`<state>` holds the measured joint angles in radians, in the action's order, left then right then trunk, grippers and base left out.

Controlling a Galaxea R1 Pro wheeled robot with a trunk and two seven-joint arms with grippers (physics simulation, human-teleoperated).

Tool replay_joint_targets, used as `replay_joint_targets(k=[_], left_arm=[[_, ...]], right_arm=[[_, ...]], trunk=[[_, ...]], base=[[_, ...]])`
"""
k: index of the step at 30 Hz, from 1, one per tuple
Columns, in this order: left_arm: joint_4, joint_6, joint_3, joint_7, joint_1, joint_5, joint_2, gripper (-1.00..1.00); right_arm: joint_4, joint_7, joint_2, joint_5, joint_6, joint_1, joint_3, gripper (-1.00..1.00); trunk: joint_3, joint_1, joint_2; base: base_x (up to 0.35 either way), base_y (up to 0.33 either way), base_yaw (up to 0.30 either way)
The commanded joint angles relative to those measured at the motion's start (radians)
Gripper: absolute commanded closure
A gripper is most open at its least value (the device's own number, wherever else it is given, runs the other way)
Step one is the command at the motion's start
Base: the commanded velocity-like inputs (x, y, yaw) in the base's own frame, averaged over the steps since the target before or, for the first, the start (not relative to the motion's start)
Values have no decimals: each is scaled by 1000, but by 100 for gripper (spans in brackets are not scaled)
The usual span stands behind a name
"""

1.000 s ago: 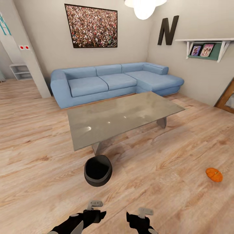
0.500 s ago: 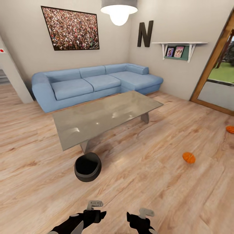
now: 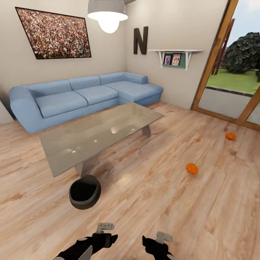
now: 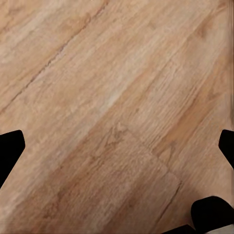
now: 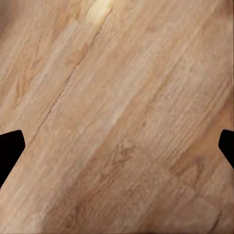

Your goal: Place each of the two pumpkins and all three candles from the living room inside a cabinet in the living room (use any cabinet), then make sure every cabinet is closed, and position the cauldron so it is next to a table in the living room.

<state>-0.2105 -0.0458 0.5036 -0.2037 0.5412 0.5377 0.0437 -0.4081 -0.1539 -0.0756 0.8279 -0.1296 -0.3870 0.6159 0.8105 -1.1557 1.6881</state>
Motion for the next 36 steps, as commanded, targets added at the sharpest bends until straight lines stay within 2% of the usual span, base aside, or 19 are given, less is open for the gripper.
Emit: replay_joint_targets(k=[1, 5, 13, 16, 30, 36], left_arm=[[-1, -5, 3, -2, 0, 8, 0, -100], [-1, -5, 4, -2, 0, 10, 1, -100], [-1, -5, 4, -1, 0, 9, 1, -100], [-1, -5, 4, 0, 0, 8, 1, -100], [-1, -2, 4, -1, 0, 8, -4, -100], [-1, 0, 5, -2, 0, 4, -8, -100]], right_arm=[[0, -5, 0, 23, -5, -1, 8, -100], [0, -5, 0, 45, -5, -1, 8, -100], [2, -6, 0, 51, -7, -1, 8, -100], [5, -8, 0, 52, -31, -1, 8, -100], [8, -7, 0, 51, -42, -1, 10, -100], [1, -8, 0, 50, -43, -1, 10, -100]], trunk=[[-3, 4, -7], [-17, 19, -35], [-46, 50, -91], [-57, 62, -112], [-64, 62, -112], [-66, 62, -112]], base=[[0, 0, -280], [0, 0, -280], [0, 0, -280], [0, 0, -280], [2, 0, -280], [230, -22, -181]])
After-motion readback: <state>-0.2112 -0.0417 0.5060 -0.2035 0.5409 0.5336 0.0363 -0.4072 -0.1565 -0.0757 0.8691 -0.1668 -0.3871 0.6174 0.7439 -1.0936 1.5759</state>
